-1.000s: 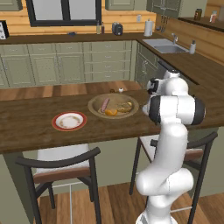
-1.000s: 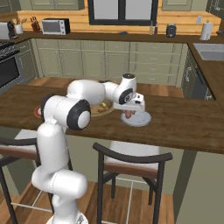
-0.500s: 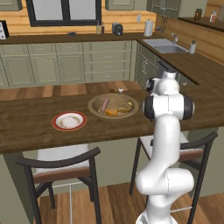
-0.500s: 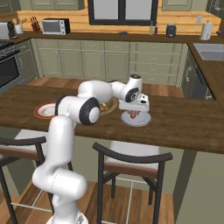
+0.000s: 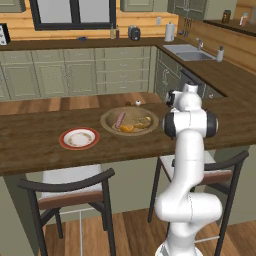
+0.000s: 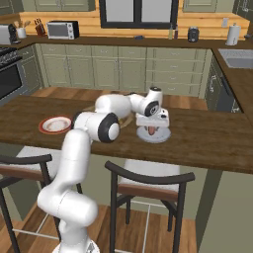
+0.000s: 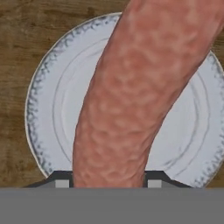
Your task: Place one bun and one sausage from the bowl on each plate.
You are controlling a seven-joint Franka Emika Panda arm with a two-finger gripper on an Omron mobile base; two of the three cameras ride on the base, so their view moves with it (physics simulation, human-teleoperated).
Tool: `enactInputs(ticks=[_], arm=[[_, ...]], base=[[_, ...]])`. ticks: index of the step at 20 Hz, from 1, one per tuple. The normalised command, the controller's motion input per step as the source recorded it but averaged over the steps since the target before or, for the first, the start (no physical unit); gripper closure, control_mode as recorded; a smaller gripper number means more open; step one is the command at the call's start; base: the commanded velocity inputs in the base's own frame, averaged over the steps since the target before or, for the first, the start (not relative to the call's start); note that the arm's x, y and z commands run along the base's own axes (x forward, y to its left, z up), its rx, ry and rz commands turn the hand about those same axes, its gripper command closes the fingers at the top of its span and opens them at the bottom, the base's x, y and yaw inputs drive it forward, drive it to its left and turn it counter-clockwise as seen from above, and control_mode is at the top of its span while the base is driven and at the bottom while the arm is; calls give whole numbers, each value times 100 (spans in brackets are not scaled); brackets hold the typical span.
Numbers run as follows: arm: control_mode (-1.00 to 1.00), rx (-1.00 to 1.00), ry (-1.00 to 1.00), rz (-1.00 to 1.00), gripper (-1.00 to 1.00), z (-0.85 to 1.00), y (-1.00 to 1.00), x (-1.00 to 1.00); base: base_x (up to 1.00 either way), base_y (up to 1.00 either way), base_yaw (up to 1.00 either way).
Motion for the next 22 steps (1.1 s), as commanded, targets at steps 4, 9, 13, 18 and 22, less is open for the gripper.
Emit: enactInputs(ticks=[4, 9, 13, 18, 22], arm=[[-100, 0, 0, 2, 100, -24, -1, 2], [-100, 0, 0, 2, 100, -2, -5, 13], [-100, 0, 0, 2, 100, -8, 0, 24], [-100, 0, 0, 1, -100, -10, 0, 24], [-100, 0, 0, 0, -100, 0, 0, 0]], base=[[0, 0, 0], [0, 0, 0], [0, 0, 0], [0, 0, 0], [0, 0, 0]])
